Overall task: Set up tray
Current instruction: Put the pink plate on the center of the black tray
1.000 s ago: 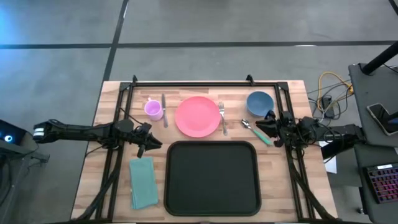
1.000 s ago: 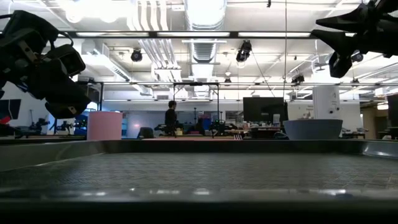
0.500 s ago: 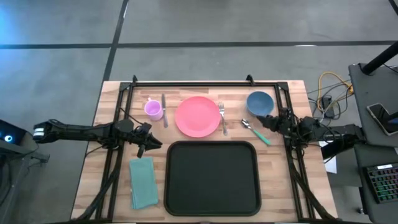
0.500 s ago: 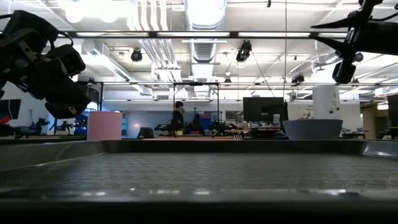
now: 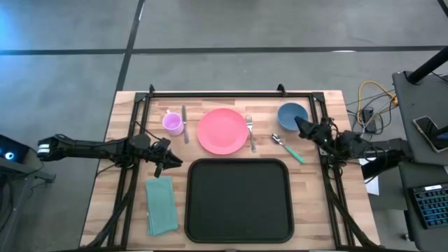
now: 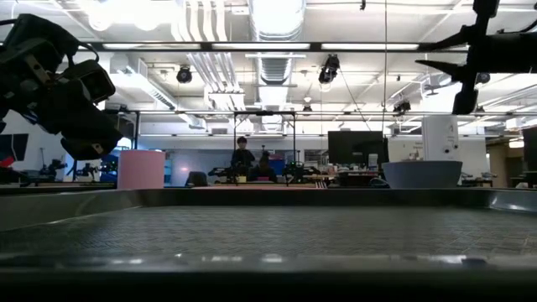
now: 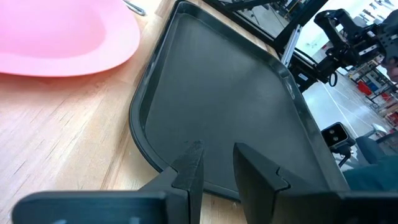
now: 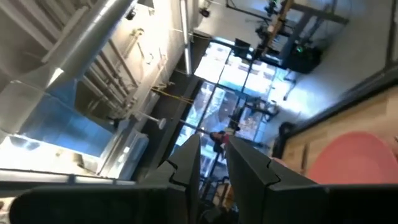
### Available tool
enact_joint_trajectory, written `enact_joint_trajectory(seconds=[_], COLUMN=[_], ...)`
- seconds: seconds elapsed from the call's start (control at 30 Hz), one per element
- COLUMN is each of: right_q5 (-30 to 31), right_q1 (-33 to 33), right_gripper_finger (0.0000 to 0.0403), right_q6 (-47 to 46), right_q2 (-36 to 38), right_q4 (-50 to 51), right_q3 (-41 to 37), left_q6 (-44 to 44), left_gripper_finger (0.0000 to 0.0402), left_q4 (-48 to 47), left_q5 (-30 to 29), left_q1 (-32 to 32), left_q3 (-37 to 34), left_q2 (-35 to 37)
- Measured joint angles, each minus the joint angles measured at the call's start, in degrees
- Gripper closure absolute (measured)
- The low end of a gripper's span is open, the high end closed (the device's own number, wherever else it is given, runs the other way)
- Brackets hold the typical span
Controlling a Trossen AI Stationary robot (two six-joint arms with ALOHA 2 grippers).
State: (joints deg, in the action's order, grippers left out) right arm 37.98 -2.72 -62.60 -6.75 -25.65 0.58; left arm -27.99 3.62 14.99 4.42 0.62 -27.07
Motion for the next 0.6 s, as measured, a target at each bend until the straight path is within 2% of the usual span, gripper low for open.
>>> enact_joint_trajectory(seconds=[0.2,0.6], right_q5=[2.6,2.7], right_q1=[0.0,0.4], right_gripper_finger=[0.0335,0.0335], right_q6=[-4.2,-13.5], right_q2=[-5.9,-17.1], right_q4=[-0.2,-0.3], right_q3=[0.0,0.0], left_q6=[0.0,0.0], left_gripper_finger=[0.0333,0.0333], left_q4=[0.0,0.0], left_q5=[0.0,0.0], left_q1=[0.0,0.0], left_q3=[0.0,0.0], left_q2=[0.0,0.0])
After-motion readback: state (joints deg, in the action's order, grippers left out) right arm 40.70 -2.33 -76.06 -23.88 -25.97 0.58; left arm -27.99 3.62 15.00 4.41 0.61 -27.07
